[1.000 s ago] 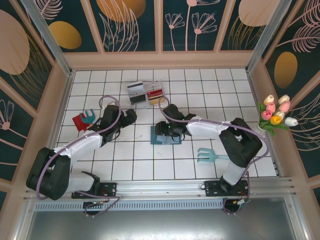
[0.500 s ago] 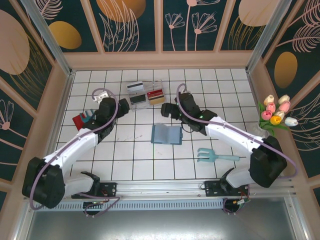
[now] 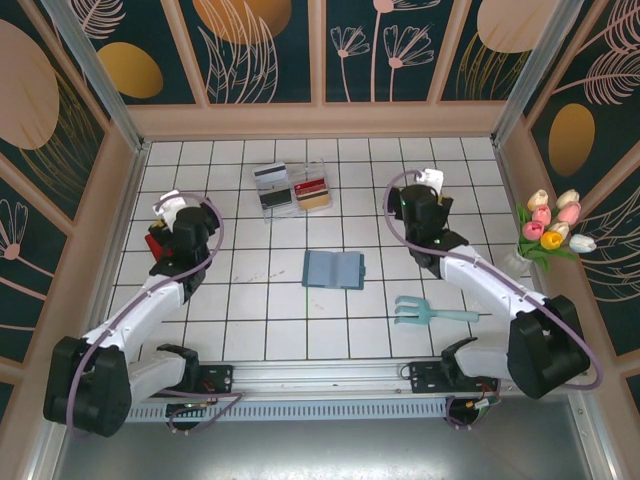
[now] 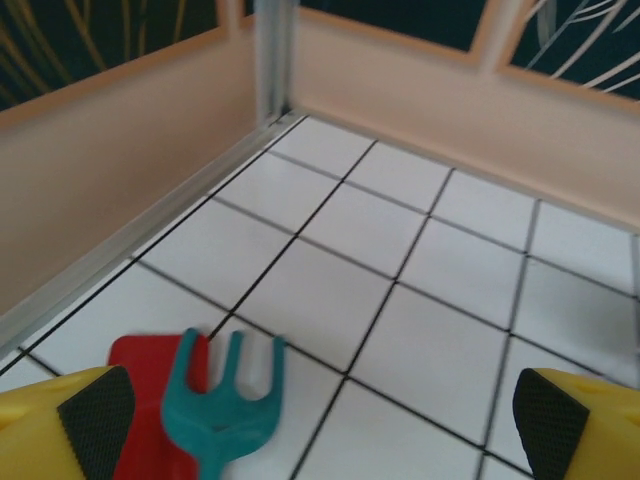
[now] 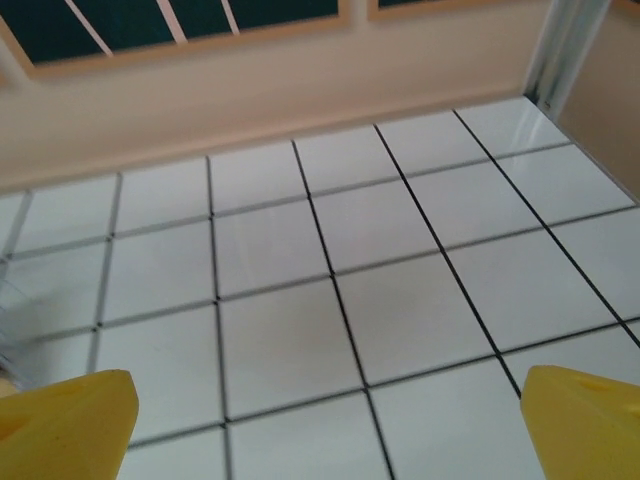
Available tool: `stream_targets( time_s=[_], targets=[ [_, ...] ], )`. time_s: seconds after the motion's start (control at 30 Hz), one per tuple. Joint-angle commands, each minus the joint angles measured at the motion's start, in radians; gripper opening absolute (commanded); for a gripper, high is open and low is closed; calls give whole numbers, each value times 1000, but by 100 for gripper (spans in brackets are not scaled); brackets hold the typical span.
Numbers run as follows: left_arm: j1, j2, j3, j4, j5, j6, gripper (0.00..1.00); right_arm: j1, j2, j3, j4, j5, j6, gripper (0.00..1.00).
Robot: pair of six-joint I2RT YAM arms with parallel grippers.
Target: Take the credit cards out of the card holder
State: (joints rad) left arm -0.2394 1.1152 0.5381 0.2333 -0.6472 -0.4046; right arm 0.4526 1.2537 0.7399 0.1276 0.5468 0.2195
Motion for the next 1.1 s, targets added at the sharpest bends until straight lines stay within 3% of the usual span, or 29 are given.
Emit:
stream_targets(
  time_s=[0.0, 0.13, 0.37, 0.53, 0.93, 1.07],
  targets=[
    [49, 10, -62, 185, 44, 90, 99, -32, -71, -128, 250, -32, -113, 99],
    [86, 41, -156, 353, 56, 197, 99, -116, -96, -274, 405, -22, -107, 99],
    [165, 141, -251, 596, 140, 222, 99, -215, -23, -386, 601, -18, -185, 99],
    [188, 209, -281, 764, 297, 286, 98, -253, 90, -421, 758, -32, -247, 99],
    [225, 402, -378, 1189, 542, 339, 98, -414, 195, -518, 1067, -367, -224, 99],
    [226, 396, -363, 1147, 554, 348, 99, -418, 231, -521, 1111, -395, -229, 99]
  ],
)
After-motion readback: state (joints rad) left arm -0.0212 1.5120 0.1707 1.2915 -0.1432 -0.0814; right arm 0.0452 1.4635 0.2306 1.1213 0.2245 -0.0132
